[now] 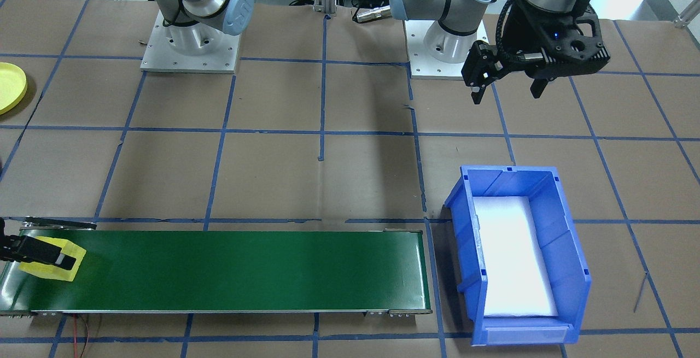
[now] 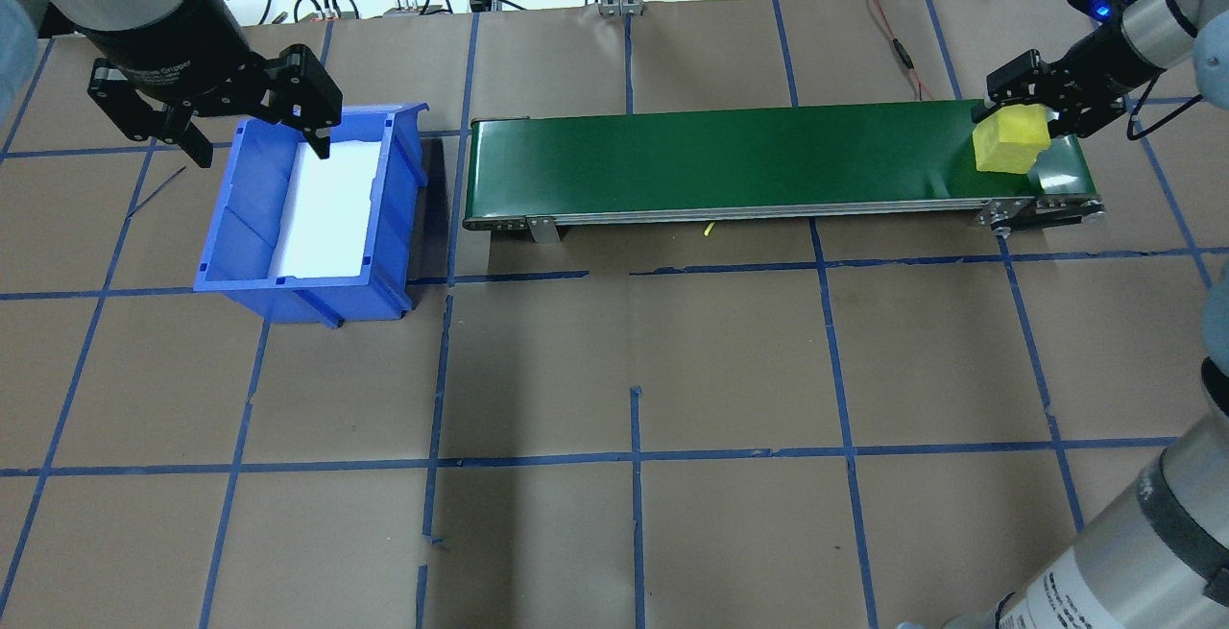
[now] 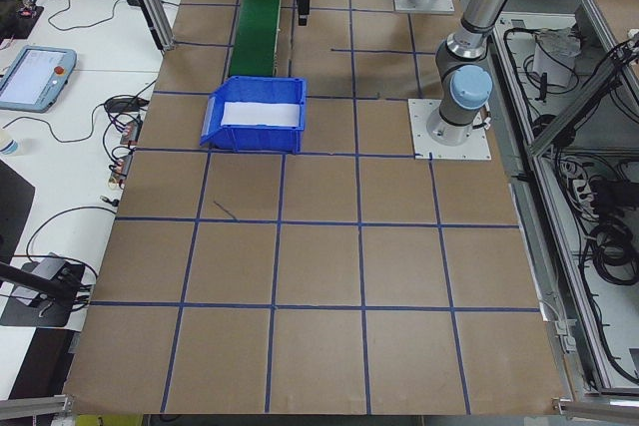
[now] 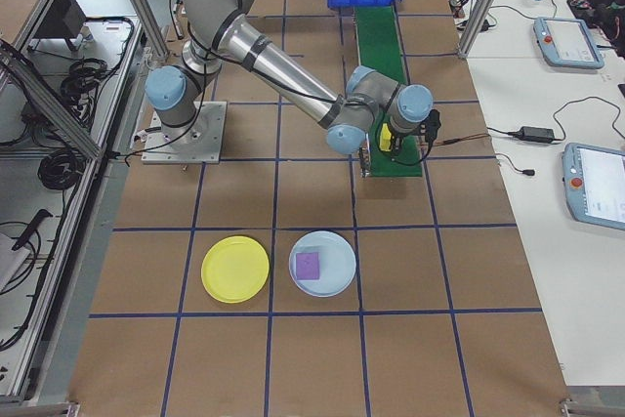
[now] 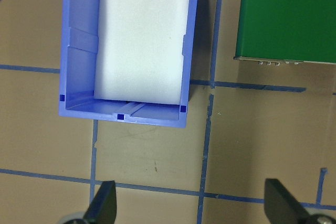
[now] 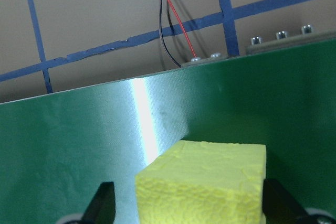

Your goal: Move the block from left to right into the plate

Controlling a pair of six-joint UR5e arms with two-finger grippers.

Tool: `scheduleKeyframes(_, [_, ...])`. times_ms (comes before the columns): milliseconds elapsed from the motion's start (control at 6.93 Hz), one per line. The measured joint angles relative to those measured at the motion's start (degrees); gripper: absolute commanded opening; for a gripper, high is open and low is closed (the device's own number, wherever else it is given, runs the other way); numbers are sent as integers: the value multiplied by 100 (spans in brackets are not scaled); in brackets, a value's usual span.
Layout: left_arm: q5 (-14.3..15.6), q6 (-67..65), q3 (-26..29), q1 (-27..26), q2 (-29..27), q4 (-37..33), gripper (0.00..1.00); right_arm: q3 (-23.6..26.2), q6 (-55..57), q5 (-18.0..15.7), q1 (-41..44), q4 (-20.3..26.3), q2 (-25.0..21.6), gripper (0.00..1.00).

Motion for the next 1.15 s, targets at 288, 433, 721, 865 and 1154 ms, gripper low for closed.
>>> scheduleKeyframes(288, [0,14,0,0,0,1,100,16,-68,7,0,-15,10,45])
scheduleKeyframes(433, [3,20,0,0,0,3,100,17,-93,-21,0,-6,1,38])
scheduleKeyframes(721, [6,24,0,3,0,3,100,-6,-261,-388,-12,164,-180,39])
scheduleKeyframes(865, [5,24,0,2,0,1,100,13,-611,-719,-63,359,-375,39])
scheduleKeyframes(1154, [8,24,3,0,3,-1,100,74,-1828,-1424,-592,518,-627,39])
